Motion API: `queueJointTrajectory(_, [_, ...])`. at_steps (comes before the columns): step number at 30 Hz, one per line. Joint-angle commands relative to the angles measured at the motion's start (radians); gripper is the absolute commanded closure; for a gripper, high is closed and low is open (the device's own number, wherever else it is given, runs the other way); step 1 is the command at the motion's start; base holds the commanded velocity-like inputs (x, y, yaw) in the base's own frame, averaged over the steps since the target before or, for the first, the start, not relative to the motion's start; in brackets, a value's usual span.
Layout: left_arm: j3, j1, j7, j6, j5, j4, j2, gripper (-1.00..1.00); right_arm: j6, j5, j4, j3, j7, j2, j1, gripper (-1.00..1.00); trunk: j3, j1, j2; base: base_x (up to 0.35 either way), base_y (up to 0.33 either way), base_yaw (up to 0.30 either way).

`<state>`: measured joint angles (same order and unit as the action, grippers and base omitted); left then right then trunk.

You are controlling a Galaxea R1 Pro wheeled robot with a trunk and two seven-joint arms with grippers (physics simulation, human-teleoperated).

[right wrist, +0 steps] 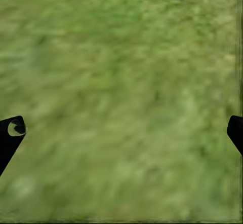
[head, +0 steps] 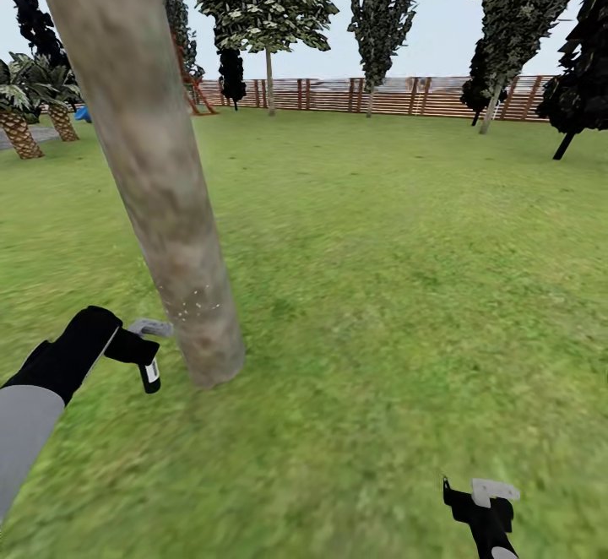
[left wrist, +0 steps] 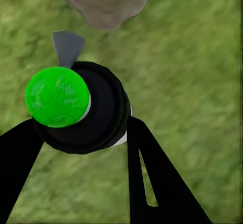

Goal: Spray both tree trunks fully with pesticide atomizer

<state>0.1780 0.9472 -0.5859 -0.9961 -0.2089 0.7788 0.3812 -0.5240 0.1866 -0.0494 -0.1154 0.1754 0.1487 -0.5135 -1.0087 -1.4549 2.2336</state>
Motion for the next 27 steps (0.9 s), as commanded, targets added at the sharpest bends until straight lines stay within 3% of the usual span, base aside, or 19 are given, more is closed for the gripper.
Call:
queueJointTrajectory(1, [-0.002,0.001,-0.009,-0.001,-0.011,0.001,0.0,1.0,-0.002,0.008,0.0,-0.009,0.003,0.0,0.0,-1.0,-0.001,0.001,0.0,-0.233,-0.177,0.0])
queueJointTrajectory(13, [-0.002,0.0,-0.006,-0.001,-0.014,-0.014,-0.001,1.0,-0.002,0.008,0.0,-0.009,0.003,-0.003,0.0,-1.0,-0.001,0.001,0.0,0.014,-0.263,0.002])
queueJointTrajectory(20, [-0.005,-0.009,0.0,-0.002,-0.014,-0.031,0.002,1.0,-0.002,0.008,0.0,-0.009,0.002,-0.005,0.0,-1.0,-0.001,0.001,0.0,0.012,-0.276,0.246])
queueJointTrajectory(24, [-0.01,-0.029,0.062,-0.002,-0.012,-0.078,0.002,1.0,-0.002,0.008,0.0,-0.009,0.002,-0.005,0.0,-1.0,-0.001,0.001,0.0,0.012,-0.276,0.274])
queueJointTrajectory(27, [-0.012,-0.03,0.072,-0.002,-0.01,-0.079,-0.002,1.0,-0.002,0.008,0.0,-0.009,0.001,-0.005,0.0,-1.0,-0.001,0.001,0.0,0.078,-0.276,0.129])
